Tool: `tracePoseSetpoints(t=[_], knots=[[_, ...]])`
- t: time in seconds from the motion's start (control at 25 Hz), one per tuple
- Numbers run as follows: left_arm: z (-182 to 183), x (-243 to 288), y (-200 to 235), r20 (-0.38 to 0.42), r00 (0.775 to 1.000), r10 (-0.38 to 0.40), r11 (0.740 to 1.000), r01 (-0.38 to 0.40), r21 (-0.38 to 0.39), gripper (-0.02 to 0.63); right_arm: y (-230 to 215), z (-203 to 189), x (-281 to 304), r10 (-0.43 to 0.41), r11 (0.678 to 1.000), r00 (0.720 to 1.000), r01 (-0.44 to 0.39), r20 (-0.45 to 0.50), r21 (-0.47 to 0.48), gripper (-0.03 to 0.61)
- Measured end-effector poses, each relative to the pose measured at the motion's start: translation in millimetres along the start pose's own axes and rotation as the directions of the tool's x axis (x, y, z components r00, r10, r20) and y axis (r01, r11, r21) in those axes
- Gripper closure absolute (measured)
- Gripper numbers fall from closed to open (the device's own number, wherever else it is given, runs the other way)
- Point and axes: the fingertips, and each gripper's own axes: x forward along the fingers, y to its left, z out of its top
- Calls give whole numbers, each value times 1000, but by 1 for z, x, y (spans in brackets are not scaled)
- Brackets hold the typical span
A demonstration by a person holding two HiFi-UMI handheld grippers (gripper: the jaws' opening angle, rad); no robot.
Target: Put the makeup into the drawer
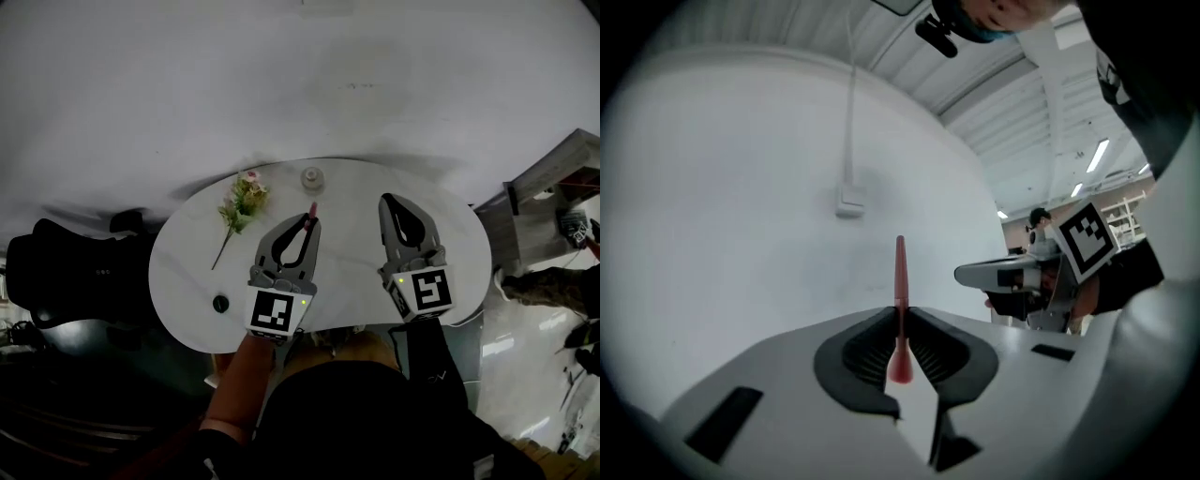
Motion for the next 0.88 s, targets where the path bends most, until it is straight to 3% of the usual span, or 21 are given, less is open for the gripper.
tracePoseSetpoints(t=[0.2,0.28,0.4,0.6,0.88], knots=[[9,-9,3,15,998,63,998,-62,-17,569,14,14,12,71,997,993,-74,92,29,574],[10,-18,14,13,991,131,991,-131,-20,569,23,10,18,116,993,991,-117,71,12,574],[16,-43,39,21,964,266,964,-265,-33,569,43,1,28,188,982,981,-189,47,5,574],[16,-103,84,12,890,456,890,-456,-13,569,104,12,52,352,936,931,-353,101,-10,574],[20,-223,139,4,745,667,745,-667,9,569,213,10,68,518,855,852,-517,74,-40,574]])
